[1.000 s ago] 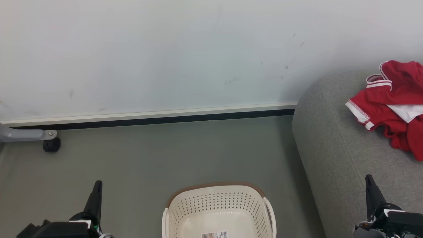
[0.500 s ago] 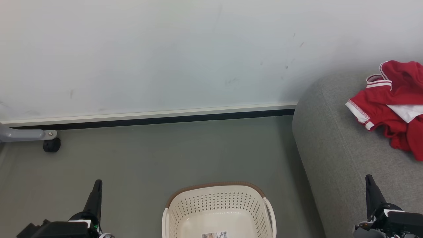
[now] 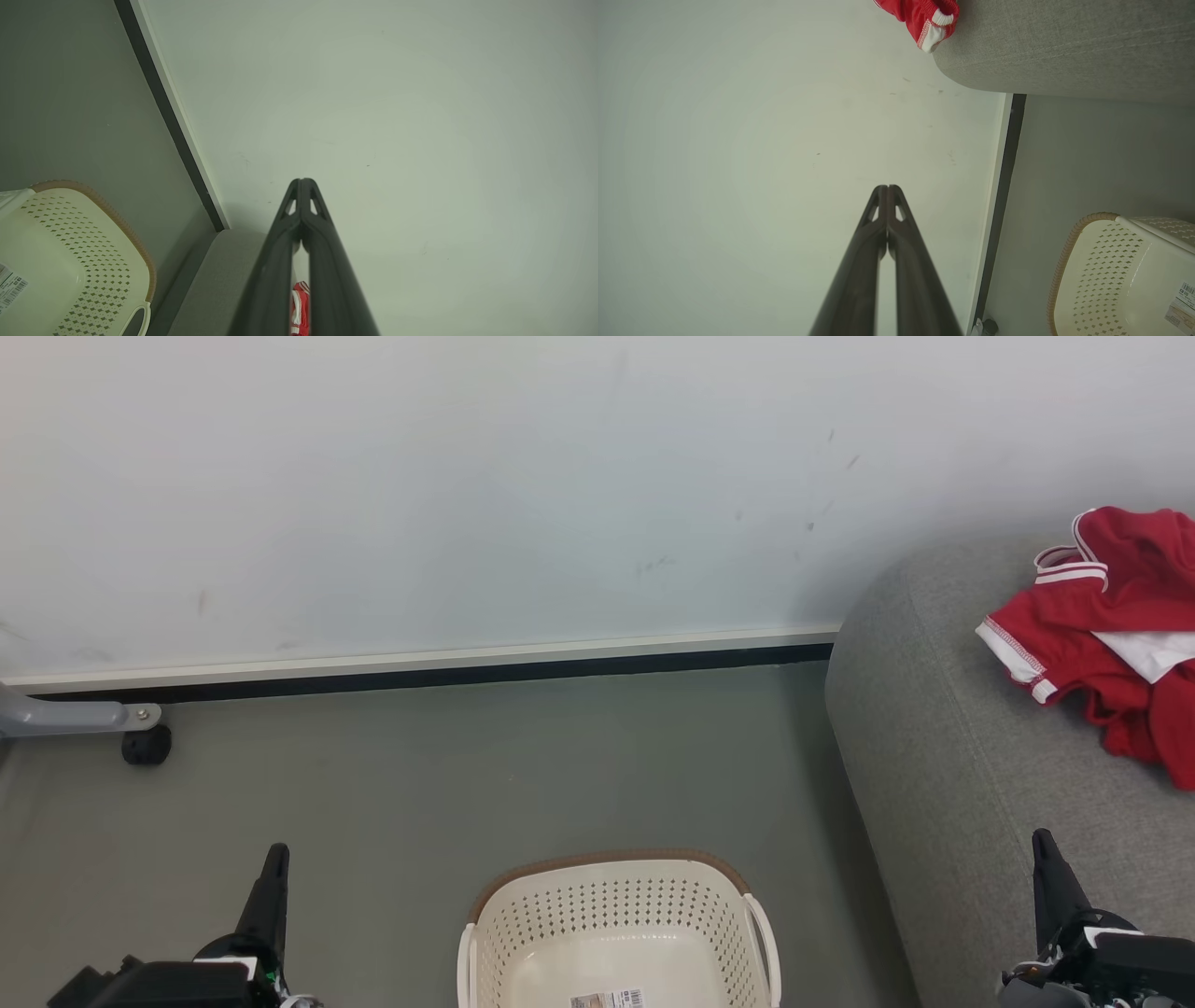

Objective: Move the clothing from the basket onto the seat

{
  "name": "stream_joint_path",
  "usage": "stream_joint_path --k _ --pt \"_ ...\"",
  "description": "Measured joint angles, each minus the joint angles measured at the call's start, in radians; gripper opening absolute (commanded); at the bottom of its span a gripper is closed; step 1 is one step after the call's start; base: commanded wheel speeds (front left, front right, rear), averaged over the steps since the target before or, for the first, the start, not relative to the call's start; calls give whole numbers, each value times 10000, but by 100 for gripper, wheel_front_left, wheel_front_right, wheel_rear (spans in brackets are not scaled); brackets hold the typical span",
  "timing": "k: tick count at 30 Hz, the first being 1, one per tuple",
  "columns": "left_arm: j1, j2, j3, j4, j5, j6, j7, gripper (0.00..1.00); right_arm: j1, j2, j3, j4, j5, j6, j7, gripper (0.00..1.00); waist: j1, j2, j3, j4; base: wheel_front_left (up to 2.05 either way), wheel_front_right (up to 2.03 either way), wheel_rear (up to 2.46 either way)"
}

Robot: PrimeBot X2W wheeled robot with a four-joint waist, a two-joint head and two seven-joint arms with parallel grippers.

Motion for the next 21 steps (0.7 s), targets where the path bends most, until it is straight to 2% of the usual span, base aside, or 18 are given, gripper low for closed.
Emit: stream_joint_path --k 21 --pt "0 0 0 6 0 0 0 0 0 2 2 0 0 0 0 0 0 0 0 0 0 0 0"
